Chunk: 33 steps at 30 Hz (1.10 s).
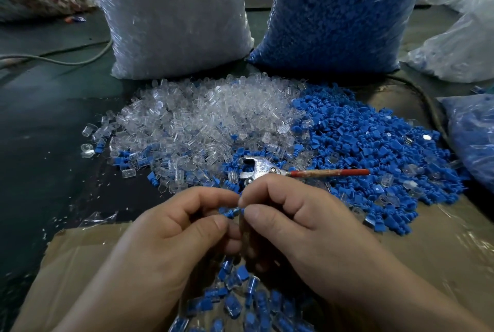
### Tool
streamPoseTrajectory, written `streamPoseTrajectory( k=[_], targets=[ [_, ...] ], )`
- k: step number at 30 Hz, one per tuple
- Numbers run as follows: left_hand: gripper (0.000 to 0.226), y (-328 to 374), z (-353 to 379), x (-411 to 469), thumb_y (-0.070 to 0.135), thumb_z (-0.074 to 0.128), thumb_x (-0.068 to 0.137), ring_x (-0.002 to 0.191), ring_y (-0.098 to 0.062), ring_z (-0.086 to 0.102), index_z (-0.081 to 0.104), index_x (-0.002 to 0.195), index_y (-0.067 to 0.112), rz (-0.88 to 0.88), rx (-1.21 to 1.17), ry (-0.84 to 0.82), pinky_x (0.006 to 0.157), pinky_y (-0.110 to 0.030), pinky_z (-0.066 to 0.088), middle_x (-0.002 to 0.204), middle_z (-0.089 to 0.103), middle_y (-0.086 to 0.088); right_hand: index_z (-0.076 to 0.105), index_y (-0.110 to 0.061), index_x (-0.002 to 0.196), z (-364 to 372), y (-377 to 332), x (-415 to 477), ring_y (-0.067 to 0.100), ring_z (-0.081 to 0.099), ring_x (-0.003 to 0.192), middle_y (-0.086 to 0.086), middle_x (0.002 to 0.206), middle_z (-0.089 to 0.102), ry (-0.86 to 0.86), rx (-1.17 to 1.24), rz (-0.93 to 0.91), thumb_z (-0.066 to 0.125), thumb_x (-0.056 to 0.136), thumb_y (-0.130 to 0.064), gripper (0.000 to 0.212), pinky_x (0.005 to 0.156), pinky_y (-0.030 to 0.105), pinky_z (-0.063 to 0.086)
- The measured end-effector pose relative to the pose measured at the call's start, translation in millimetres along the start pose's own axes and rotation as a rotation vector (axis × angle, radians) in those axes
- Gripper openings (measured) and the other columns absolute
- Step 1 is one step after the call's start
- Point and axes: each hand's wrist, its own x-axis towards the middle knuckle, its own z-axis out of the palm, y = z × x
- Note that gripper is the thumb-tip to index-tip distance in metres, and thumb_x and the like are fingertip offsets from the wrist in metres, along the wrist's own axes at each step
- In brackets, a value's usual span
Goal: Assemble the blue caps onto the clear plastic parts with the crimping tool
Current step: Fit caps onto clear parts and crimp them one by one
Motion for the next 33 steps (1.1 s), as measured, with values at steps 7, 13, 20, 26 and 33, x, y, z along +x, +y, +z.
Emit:
streamPoseTrajectory(
  k=[7,13,20,26,33],
  targets=[
    [0.06,8,1,0,0.067,0.09,0.042,0.051,-0.023,0.059,0.071,0.079,0.023,0.076,0.01,0.129,0.047,-0.031,0.048,0.062,0.065,-0.019,0.067,-0.034,0.095,2,2,2,0.008,0.064,0.075,-0.008,0.08,0.067,0.046,0.143,-0.045,0.061,0.086,-0.038,0.011,0.072,0.036,0.056],
    [0.065,8,7,-1,0.066,0.092,0.038,0.045,-0.027,0.055,0.07,0.075,0.018,0.074,-0.031,0.19,0.044,-0.031,0.043,0.062,0.063,-0.028,0.068,-0.02,0.091,4,0,1,0.025,0.068,0.068,0.011,0.074,0.07,-0.029,0.51,0.008,0.062,0.088,-0.026,0.009,0.067,0.037,0.057],
    [0.042,9,15,0,0.038,0.097,0.046,0.04,-0.02,0.054,0.071,0.075,0.021,0.068,-0.001,0.199,0.038,-0.024,0.041,0.052,0.059,-0.016,0.067,-0.027,0.093,6,-1,-2,0.015,0.067,0.084,-0.009,0.087,0.067,0.176,0.013,-0.274,0.062,0.088,-0.034,0.01,0.073,0.031,0.055],
    [0.033,11,16,-1,0.04,0.089,0.051,0.045,-0.022,0.062,0.075,0.077,0.026,0.081,0.045,0.147,0.041,-0.025,0.048,0.06,0.067,-0.016,0.066,-0.019,0.096,9,5,2,0.005,0.06,0.092,-0.011,0.097,0.061,0.294,-0.302,-0.47,0.057,0.095,-0.028,0.013,0.077,0.023,0.049],
    [0.026,9,14,-2,0.043,0.079,0.06,0.05,-0.019,0.064,0.076,0.081,0.029,0.159,0.107,0.147,0.046,-0.025,0.048,0.06,0.068,-0.015,0.065,-0.02,0.103,9,4,2,0.01,0.06,0.087,-0.008,0.101,0.058,0.273,-0.393,-0.559,0.054,0.099,-0.03,0.015,0.069,0.03,0.051]
  ],
)
